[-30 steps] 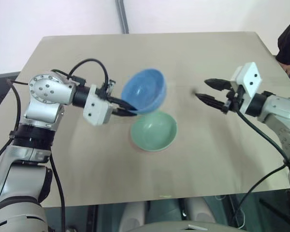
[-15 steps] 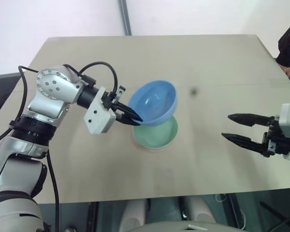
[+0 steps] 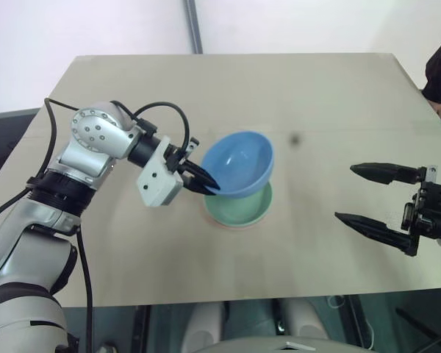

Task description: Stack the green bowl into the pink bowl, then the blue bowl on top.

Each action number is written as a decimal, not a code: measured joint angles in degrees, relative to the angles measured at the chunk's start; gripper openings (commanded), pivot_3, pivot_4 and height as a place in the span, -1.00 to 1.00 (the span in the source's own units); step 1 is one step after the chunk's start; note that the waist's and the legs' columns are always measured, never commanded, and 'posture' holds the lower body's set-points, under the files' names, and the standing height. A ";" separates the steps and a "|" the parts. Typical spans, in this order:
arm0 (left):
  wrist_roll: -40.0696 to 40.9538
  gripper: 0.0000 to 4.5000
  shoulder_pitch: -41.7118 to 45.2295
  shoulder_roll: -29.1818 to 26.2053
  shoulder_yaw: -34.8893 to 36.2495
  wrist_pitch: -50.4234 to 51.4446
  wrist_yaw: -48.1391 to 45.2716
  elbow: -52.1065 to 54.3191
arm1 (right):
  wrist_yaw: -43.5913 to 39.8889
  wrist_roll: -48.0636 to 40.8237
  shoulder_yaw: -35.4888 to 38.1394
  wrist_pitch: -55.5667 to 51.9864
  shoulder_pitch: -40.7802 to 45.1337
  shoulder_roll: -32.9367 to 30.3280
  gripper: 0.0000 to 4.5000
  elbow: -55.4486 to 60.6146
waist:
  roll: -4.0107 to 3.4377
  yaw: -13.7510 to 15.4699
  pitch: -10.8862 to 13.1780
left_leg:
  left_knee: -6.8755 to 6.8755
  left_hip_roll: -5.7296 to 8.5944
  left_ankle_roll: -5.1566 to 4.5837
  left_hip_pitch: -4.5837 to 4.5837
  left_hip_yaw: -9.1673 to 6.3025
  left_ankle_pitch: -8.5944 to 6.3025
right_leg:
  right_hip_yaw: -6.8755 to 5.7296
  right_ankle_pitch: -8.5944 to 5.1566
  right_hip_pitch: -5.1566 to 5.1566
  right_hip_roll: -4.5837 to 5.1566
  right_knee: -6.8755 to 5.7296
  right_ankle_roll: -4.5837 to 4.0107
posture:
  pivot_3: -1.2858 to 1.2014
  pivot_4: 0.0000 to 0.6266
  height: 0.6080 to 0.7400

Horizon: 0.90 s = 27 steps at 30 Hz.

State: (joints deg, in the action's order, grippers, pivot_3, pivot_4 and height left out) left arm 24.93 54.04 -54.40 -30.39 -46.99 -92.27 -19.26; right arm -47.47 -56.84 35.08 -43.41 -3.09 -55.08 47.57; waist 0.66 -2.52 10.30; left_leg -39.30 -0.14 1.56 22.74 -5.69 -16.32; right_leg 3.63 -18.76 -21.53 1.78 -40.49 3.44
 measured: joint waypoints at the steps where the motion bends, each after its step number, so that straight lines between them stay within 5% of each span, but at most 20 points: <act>1: 0.00 -0.10 0.14 -0.01 -0.19 0.00 0.00 0.01 | 0.05 0.32 -0.49 0.16 0.01 -0.20 1.00 -0.10 | 0.00 0.00 0.00 | 0.00 0.00 0.00 0.00 0.00 0.00 | 0.00 0.00 0.00 0.00 0.00 0.00 | 0.03 -0.52 1.00; 3: 0.00 0.30 0.26 0.01 -0.54 0.08 0.00 0.04 | 0.08 0.85 -0.95 0.64 0.00 -0.27 1.00 -0.17 | 0.00 0.01 0.00 | 0.00 0.00 0.00 0.00 0.01 0.00 | 0.00 0.00 0.00 0.00 0.01 0.00 | 0.03 -0.52 1.00; 9: -0.01 0.30 -0.03 1.15 3.96 4.55 1.25 0.40 | -0.38 2.23 -1.63 1.54 -0.04 -0.48 1.00 -0.55 | 0.02 -0.01 0.01 | -0.01 -0.01 0.00 0.02 -0.01 0.00 | -0.01 0.00 0.00 -0.01 0.02 0.00 | 0.03 -0.52 1.00; 15: 0.81 0.30 -3.33 -1.71 18.94 37.89 22.31 6.55 | 0.39 5.67 -8.03 3.15 1.16 -0.29 1.00 -2.21 | 0.00 -0.64 0.00 | 0.01 -0.04 0.00 -0.02 -0.09 0.00 | 0.02 -0.01 -0.04 -0.03 -0.01 0.01 | 0.03 -0.52 1.00; 21: 5.31 0.30 -32.46 -2.77 35.89 62.09 40.34 21.40 | 4.86 12.74 -17.11 4.67 5.81 2.81 1.00 -7.47 | 0.01 -1.37 0.01 | 0.09 -0.26 0.01 -0.01 -0.17 0.00 | 0.20 -0.01 -0.20 0.03 -0.05 0.01 | 0.03 -0.52 1.00; 27: 8.40 0.30 -56.21 5.32 49.12 66.83 46.58 34.12 | 9.54 18.79 -19.63 6.07 4.26 6.51 1.00 -10.64 | 0.03 0.36 0.01 | 0.13 -0.23 0.01 0.06 -0.16 -0.01 | 0.17 -0.01 -0.17 0.16 0.12 0.01 | 0.03 -0.52 1.00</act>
State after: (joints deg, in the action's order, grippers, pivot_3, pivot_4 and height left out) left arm 33.33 -2.17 -49.08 18.73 19.84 -45.69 14.86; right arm -37.94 -38.05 15.45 -37.34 1.17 -48.57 36.93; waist 0.70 -2.16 10.31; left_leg -39.17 -0.37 1.57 22.80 -5.85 -16.33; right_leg 3.80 -18.77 -21.70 1.93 -40.36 3.45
